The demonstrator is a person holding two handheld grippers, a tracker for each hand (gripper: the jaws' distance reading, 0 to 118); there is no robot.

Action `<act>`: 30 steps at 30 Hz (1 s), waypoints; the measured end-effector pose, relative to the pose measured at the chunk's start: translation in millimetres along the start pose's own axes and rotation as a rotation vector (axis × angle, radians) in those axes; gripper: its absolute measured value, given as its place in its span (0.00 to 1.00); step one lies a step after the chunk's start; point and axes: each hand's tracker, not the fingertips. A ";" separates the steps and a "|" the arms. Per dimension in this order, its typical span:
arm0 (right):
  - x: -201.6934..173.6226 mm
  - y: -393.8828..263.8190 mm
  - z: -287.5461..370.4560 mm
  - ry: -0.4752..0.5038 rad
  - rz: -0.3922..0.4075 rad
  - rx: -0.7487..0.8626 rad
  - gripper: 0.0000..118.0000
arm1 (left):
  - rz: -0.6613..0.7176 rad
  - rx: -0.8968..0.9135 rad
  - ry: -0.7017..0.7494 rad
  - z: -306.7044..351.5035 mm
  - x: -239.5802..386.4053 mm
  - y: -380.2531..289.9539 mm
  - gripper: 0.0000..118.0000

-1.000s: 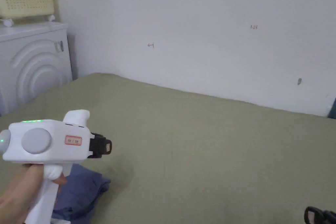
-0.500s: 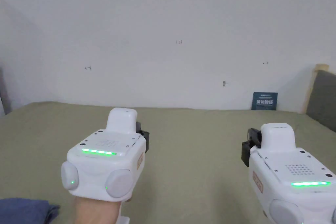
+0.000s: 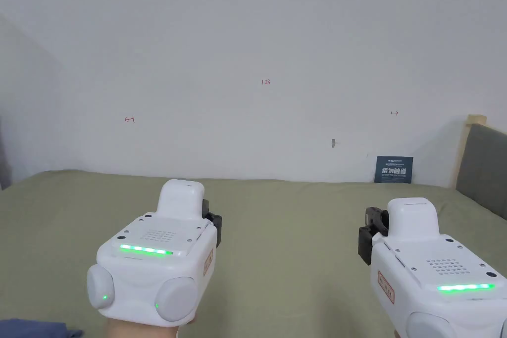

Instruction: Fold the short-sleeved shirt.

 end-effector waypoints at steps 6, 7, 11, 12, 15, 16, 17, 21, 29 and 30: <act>0.7 -1.6 -4.3 0.009 -0.008 -0.027 0.67 | 0.017 -0.017 0.017 -4.5 1.6 -1.1 0.19; 0.9 -2.2 -6.3 0.000 -0.011 -0.034 0.96 | 0.017 -0.014 0.035 -6.0 1.7 -2.3 0.44; 5.4 -7.1 7.3 -0.027 -0.027 -0.004 1.00 | 0.023 -0.022 0.072 -10.5 0.1 -4.3 1.00; 5.9 -8.1 8.9 -0.025 -0.030 -0.004 1.00 | 0.021 -0.023 0.074 -9.0 -0.7 -4.3 1.00; -0.8 3.1 -2.6 -0.026 -0.019 -0.012 1.00 | 0.016 -0.024 0.075 -9.1 -1.5 -4.7 1.00; -0.6 2.4 -2.2 -0.026 -0.017 -0.011 1.00 | 0.011 -0.024 0.074 -7.3 -1.5 -4.5 1.00; 1.0 -0.2 -1.9 -0.024 -0.019 -0.011 1.00 | 0.007 -0.020 0.074 -6.6 -1.6 -4.8 1.00; -0.2 -0.7 0.8 -0.023 -0.017 -0.007 1.00 | 0.018 -0.021 0.070 -3.6 -4.5 -2.9 1.00; 1.5 3.8 4.4 0.000 -0.033 -0.029 1.00 | -0.043 -0.029 0.041 8.9 1.8 8.5 1.00; 1.5 3.8 4.4 0.003 -0.035 -0.030 1.00 | -0.049 -0.041 0.044 9.9 3.8 10.3 1.00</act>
